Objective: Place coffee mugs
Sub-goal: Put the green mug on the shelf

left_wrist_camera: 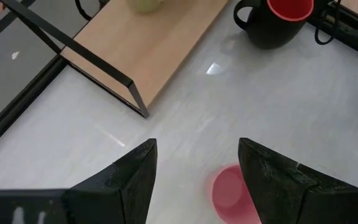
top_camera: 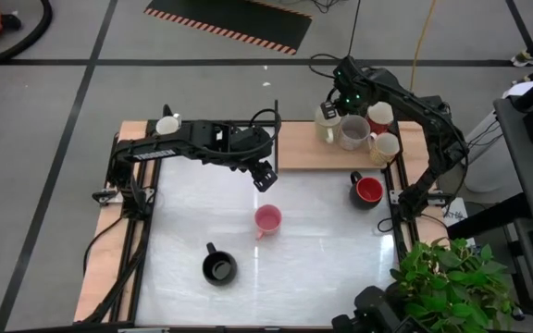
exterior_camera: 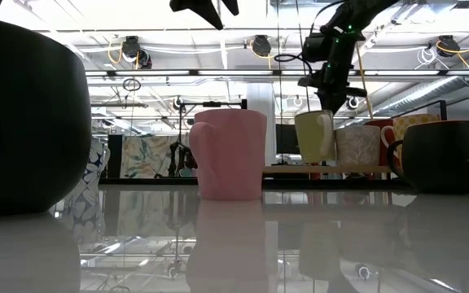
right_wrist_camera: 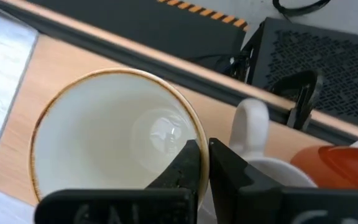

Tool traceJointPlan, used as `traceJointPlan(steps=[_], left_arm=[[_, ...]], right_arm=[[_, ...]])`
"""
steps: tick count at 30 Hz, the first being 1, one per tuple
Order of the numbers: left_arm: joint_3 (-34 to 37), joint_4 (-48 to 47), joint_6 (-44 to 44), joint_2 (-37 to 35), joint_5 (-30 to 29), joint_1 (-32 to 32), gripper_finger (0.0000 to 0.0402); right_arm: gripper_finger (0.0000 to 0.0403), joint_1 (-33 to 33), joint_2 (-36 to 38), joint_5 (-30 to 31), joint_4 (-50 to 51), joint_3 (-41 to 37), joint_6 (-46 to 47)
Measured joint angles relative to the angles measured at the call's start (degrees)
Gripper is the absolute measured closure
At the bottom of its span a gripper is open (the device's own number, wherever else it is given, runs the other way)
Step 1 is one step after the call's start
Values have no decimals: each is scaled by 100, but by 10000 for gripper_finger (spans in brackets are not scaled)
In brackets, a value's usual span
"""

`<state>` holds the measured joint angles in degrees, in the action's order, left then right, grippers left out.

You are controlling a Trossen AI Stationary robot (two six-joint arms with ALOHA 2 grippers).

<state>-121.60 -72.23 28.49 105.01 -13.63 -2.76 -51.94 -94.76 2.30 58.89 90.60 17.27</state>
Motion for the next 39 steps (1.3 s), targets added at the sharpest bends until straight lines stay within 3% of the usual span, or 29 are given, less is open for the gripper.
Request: traceJointPlan(steps=[7, 13, 20, 25, 31, 35, 39], left_arm=[[0, 2, 7, -2, 0, 0, 174], [0, 1, 7, -1, 1, 0, 174], [0, 0, 7, -2, 0, 0, 174], [0, -1, -35, -2, 1, -13, 174], [0, 4, -154, -2, 0, -98, 174], [0, 17, -297, -2, 2, -149, 174], [0, 32, -398, -2, 2, -173, 174]], right_arm=[[382, 33, 1, -103, -97, -408, 161], [319, 33, 84, -34, -356, -456, 376], [244, 100, 790, -63, -517, -456, 307], [224, 264, 1488, 36, -296, -530, -410], [252, 399, 2260, -1198, -292, -1355, -2305], [309, 450, 2539, -1300, -367, -2080, -2935], [384, 448, 2573, -1287, -377, -2590, -2869]])
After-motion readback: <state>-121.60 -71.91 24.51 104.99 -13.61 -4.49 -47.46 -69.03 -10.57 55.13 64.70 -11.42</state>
